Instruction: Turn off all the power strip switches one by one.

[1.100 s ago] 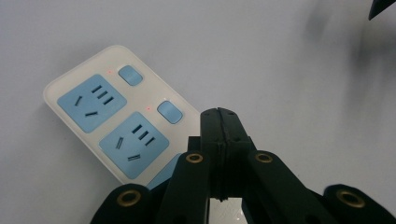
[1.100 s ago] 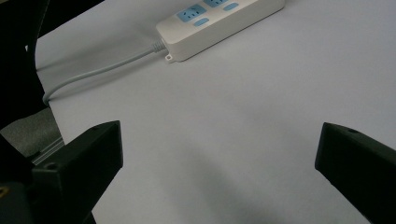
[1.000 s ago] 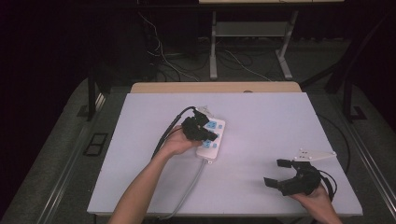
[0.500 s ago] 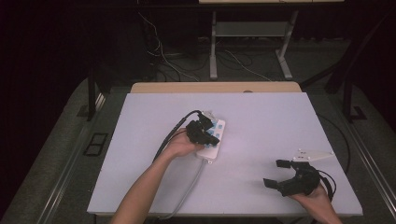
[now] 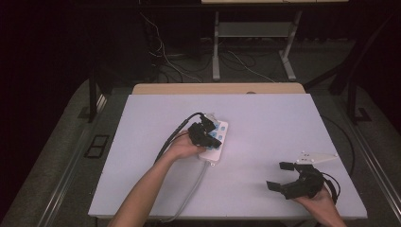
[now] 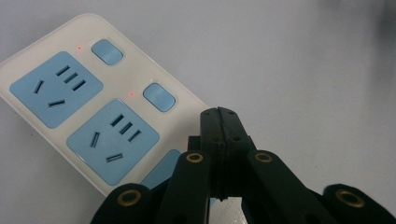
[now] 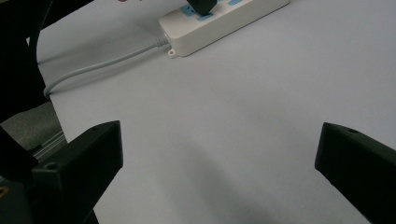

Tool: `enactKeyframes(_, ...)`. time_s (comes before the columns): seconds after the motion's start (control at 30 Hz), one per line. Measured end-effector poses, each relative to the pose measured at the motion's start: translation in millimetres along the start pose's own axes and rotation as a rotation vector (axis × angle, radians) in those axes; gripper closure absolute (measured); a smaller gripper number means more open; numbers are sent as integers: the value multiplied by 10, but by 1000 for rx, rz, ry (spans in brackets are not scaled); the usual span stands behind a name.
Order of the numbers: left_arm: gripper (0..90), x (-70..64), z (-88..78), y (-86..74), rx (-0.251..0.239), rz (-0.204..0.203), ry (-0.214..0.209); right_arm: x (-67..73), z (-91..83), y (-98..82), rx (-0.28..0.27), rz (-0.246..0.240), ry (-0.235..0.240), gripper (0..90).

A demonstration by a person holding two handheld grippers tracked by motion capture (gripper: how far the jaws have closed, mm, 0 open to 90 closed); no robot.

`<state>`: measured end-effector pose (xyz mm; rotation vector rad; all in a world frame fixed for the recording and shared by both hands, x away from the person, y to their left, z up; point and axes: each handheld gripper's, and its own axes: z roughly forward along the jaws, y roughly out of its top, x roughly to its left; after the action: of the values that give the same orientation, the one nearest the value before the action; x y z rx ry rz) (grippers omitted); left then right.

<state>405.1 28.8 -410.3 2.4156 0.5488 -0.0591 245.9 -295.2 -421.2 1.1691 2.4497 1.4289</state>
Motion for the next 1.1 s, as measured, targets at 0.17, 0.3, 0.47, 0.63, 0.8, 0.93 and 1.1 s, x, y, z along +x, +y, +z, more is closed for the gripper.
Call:
enactKeyframes(0.17, 898, 17, 5, -5, -5, -6, -12, -1, 0, 0, 1, -1, -1, 8)
enactKeyframes(0.3, 900, 28, 17, -4, 0, -38, -16, -1, -10, 0, -3, 1, -3, 8)
enactKeyframes(0.47, 899, 29, 14, -11, -2, -41, -17, -13, -31, -2, -10, 5, -9, 8)
enactKeyframes(0.63, 898, 10, 13, 3, 6, -41, -4, -17, -35, -2, -10, 5, -12, 8)
enactKeyframes(0.8, 897, 26, 11, -9, -4, -70, -11, -23, -32, -2, -11, 5, -13, 8)
enactKeyframes(0.93, 897, 22, 10, -9, -4, -71, -9, -29, -38, -2, -11, 7, -13, 8)
enactKeyframes(1.1, 897, 33, -41, 11, -3, -73, 4, -26, -45, -1, -15, 7, -13, 8)
